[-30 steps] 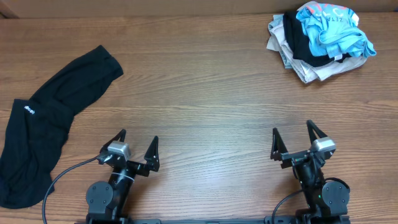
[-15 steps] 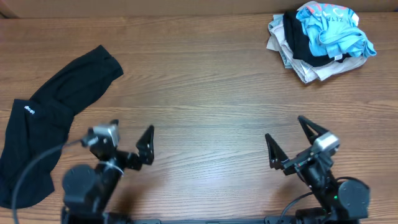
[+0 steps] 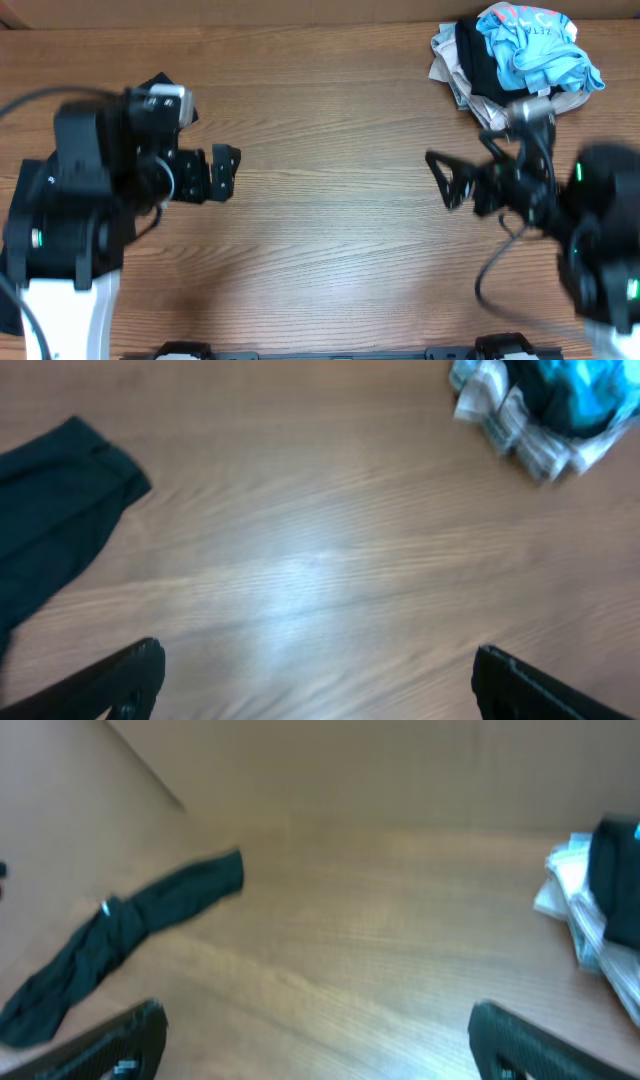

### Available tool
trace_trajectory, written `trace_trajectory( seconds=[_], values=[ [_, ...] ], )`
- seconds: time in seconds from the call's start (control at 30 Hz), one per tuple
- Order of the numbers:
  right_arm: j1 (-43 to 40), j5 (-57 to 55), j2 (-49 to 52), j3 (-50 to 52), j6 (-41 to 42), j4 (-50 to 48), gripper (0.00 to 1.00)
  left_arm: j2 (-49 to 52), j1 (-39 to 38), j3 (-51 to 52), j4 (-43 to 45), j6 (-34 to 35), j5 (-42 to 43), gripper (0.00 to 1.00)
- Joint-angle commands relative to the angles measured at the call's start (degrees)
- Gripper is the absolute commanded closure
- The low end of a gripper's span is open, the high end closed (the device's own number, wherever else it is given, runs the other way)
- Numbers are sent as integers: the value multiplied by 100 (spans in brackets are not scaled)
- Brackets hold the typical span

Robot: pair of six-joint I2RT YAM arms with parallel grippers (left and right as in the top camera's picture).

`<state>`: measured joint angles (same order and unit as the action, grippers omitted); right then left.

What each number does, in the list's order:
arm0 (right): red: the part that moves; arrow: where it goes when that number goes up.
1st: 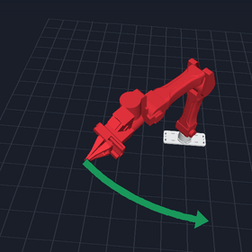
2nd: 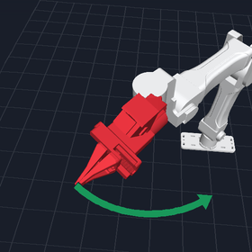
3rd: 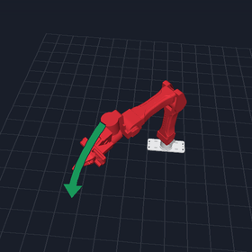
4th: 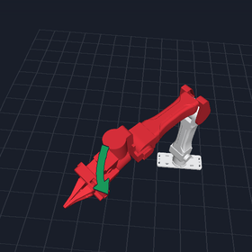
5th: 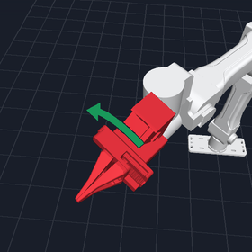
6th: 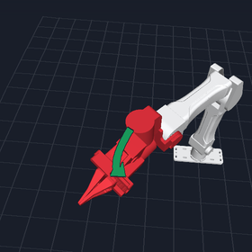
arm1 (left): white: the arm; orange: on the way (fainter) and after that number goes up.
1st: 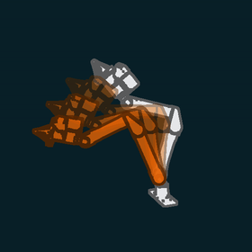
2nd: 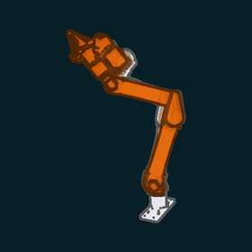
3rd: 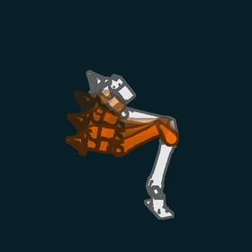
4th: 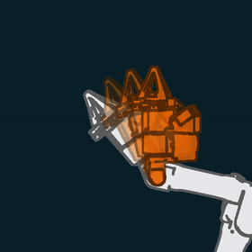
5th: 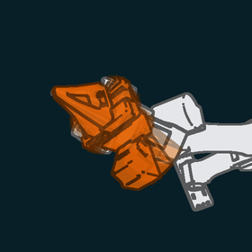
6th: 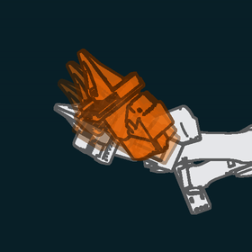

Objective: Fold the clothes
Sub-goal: 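Reach the left gripper to the black shirt and grasp its edge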

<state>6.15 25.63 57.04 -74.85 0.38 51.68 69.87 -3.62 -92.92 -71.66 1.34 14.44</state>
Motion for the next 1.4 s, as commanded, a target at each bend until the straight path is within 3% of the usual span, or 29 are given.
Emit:
trace_trajectory(
  seconds=[0.0,0.17,0.33,0.43,0.47,0.67,0.97,1.23,1.37],
  values=[
    [22,44,938,-1064,-238,586,0,562,24,-584,-223,-761,-291,0],
    [22,271,1965,-1650,-20,861,0,1060,179,-625,-61,-481,-400,0],
    [22,442,2577,-1650,-28,828,0,1530,929,-625,240,-92,-605,0],
    [22,400,2876,-1650,-39,826,1,1875,1593,-623,535,-48,-999,36],
    [22,398,2951,-1650,-42,826,3,2011,1788,-623,619,59,-1187,39],
    [22,-2,3206,-1626,-44,868,3,2900,2719,-623,892,452,-1956,44],
    [22,-118,3246,-1624,-46,841,6,4096,3672,-623,1375,1204,-1996,49],
    [22,-118,3246,-1624,-44,848,6,4874,3694,-623,1987,1202,-1928,46],
    [22,-164,3246,-1624,-44,848,6,5215,3657,-623,2223,1202,-1829,35]
  ],
)
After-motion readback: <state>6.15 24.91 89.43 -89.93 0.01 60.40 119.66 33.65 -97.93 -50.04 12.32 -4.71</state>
